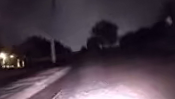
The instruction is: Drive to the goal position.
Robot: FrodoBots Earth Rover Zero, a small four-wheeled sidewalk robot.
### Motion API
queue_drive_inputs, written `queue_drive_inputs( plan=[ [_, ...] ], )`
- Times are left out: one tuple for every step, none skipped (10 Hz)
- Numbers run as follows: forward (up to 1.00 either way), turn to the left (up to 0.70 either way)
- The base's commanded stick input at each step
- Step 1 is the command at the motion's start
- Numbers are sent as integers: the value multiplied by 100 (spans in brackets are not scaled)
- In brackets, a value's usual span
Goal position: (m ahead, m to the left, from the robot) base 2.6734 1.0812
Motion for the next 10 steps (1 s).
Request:
queue_drive_inputs(
  plan=[
    [70,0],
    [70,0],
    [70,0],
    [70,0],
    [70,0],
    [70,0],
    [70,0],
    [70,0],
    [70,0],
    [70,0]
  ],
)
